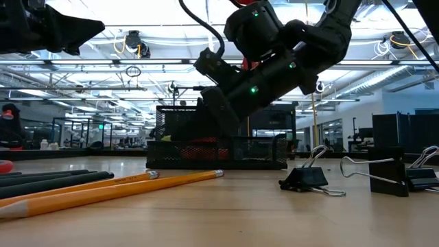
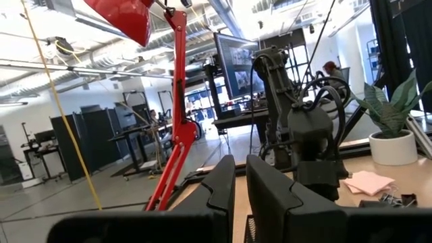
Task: Pick and place office supplies into organizer
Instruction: Put the eraser into the desk organizer, then put the right black binder clip into the desk organizer
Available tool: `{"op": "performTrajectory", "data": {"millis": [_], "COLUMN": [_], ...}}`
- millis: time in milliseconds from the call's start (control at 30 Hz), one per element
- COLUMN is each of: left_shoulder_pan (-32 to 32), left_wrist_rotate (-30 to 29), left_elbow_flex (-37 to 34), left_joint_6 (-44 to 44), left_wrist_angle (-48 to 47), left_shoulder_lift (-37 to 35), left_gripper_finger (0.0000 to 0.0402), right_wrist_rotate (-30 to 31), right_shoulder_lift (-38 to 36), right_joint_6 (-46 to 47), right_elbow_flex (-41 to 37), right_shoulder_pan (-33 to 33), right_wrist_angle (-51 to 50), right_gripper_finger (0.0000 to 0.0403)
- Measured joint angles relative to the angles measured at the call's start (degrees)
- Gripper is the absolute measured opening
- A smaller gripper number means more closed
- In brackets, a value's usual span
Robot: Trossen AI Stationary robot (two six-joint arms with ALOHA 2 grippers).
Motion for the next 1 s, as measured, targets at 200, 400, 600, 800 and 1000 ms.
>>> {"op": "performTrajectory", "data": {"millis": [200, 400, 600, 800, 1000], "left_shoulder_pan": [0.0, 0.0, 0.0, 0.0, 0.0], "left_wrist_rotate": [0.0, 0.0, 0.0, 0.0, 0.0], "left_elbow_flex": [0.0, 0.0, 0.0, 0.0, 0.0], "left_joint_6": [-0.1, 0.0, 0.0, 0.0, -0.1], "left_wrist_angle": [0.0, 0.0, 0.0, 0.0, 0.0], "left_shoulder_lift": [0.0, 0.0, 0.0, 0.0, 0.0], "left_gripper_finger": [0.0047, 0.0047, 0.0047, 0.0047, 0.0047], "right_wrist_rotate": [0.2, 0.2, -0.2, 3.5, 4.5], "right_shoulder_lift": [0.0, -0.1, -4.5, -14.7, -25.2], "right_joint_6": [0.2, -0.2, -3.2, -3.9, -3.1], "right_elbow_flex": [0.0, 0.0, -0.2, -0.2, -0.2], "right_shoulder_pan": [0.0, 0.0, 0.6, 3.0, 9.0], "right_wrist_angle": [-0.1, -0.2, -2.6, -13.9, -26.5], "right_gripper_finger": [0.0125, 0.0129, 0.0122, 0.0127, 0.0126]}}
